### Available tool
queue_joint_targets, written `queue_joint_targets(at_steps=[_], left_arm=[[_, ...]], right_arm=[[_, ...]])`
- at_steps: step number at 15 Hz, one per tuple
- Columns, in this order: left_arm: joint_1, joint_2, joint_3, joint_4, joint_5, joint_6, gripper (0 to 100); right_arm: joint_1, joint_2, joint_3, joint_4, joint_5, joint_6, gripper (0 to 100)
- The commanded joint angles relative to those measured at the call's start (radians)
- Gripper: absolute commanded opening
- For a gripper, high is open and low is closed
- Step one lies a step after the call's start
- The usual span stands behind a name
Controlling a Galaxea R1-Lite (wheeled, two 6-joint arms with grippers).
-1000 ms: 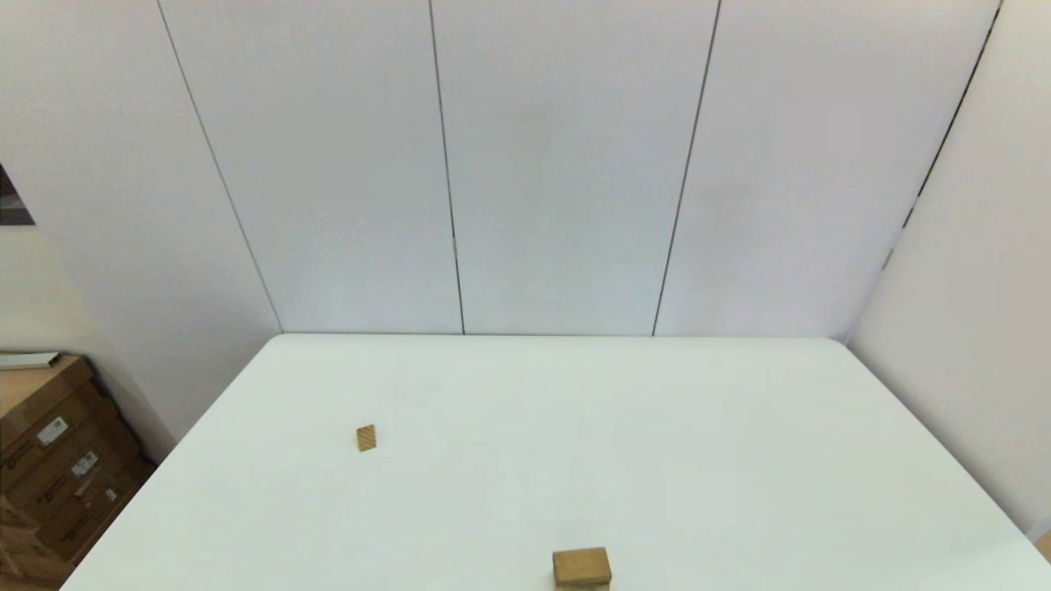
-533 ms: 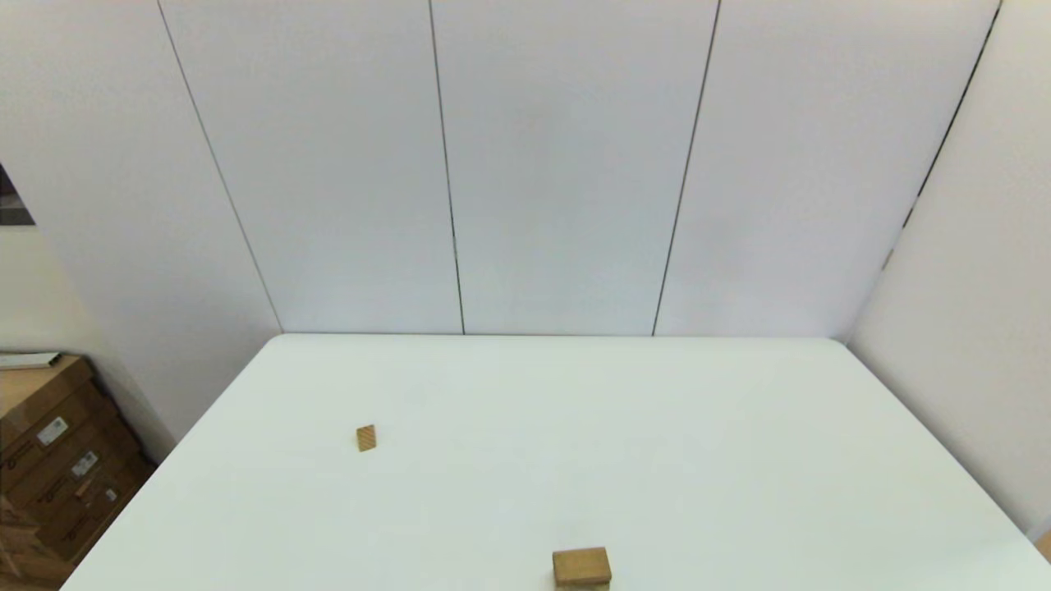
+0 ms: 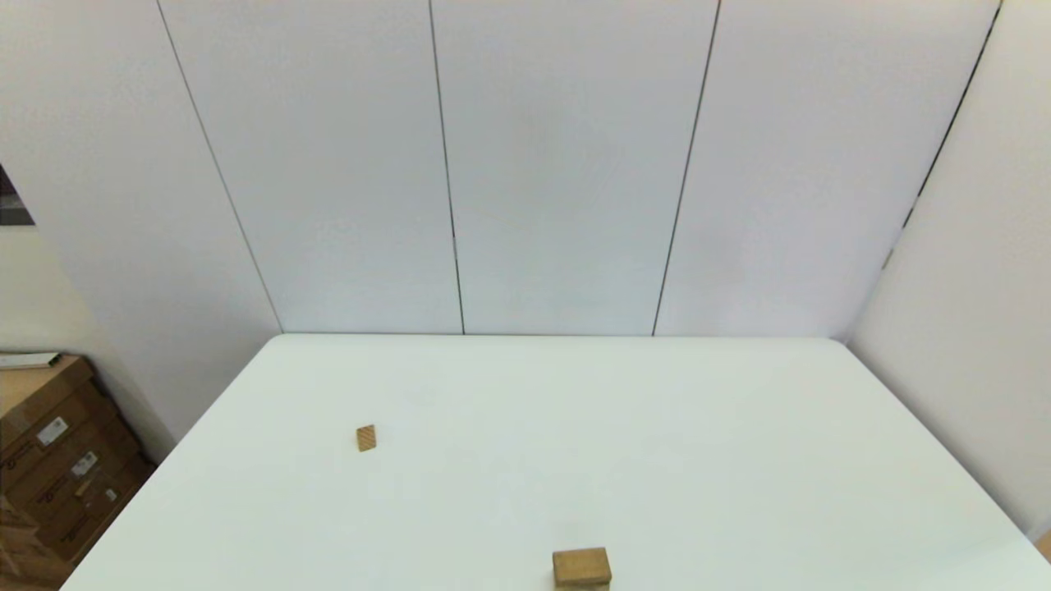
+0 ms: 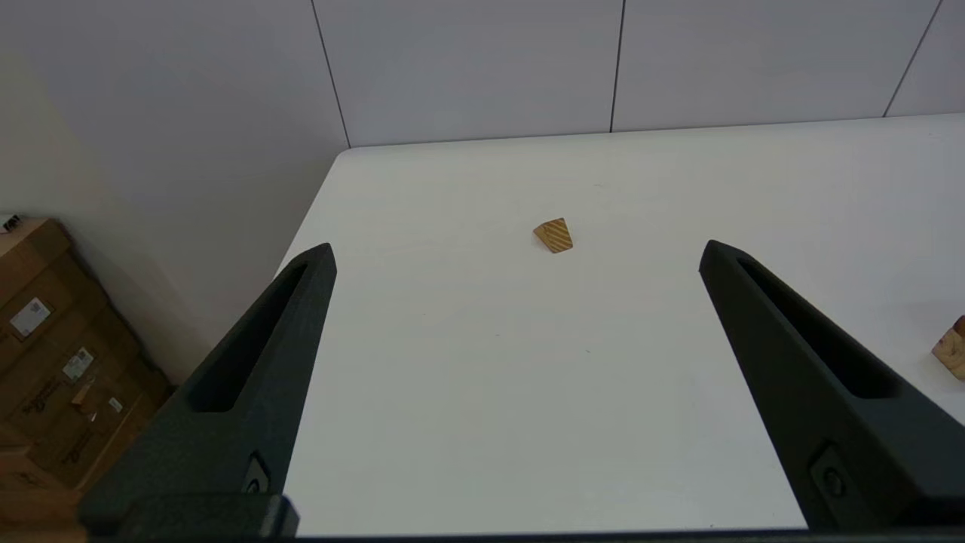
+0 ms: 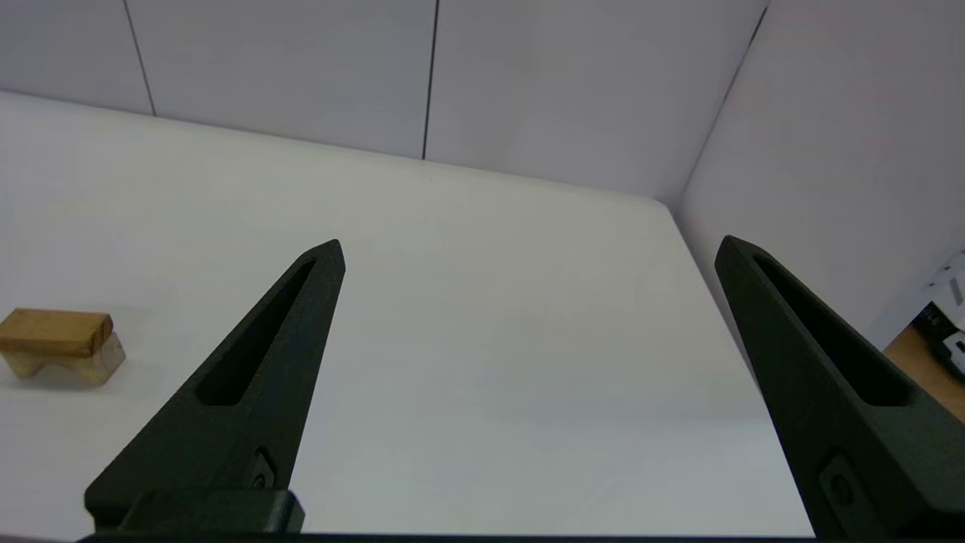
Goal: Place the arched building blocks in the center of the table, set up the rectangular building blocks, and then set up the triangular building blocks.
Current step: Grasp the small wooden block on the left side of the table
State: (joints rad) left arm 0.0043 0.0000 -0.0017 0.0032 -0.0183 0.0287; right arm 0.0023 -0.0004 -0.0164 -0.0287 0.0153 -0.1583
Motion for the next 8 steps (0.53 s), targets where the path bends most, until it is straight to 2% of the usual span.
queue_joint_targets(at_steps=[1, 2, 7, 8], left_arm=[[0.000, 0.002, 0.000, 0.000, -0.003, 0.008, 100], [0.000, 0.002, 0.002, 0.000, -0.002, 0.003, 100], [0.000, 0.002, 0.002, 0.004, 0.000, 0.020, 100], [0.000, 0.002, 0.002, 0.006, 0.001, 0.048, 100]], right_arm=[[0.001, 0.000, 0.007, 0.038, 0.015, 0.016, 100], [0.001, 0.000, -0.004, 0.076, 0.012, 0.031, 100], [0.001, 0.000, 0.004, 0.062, 0.011, 0.080, 100], [0.001, 0.000, 0.004, 0.061, 0.008, 0.106, 100]])
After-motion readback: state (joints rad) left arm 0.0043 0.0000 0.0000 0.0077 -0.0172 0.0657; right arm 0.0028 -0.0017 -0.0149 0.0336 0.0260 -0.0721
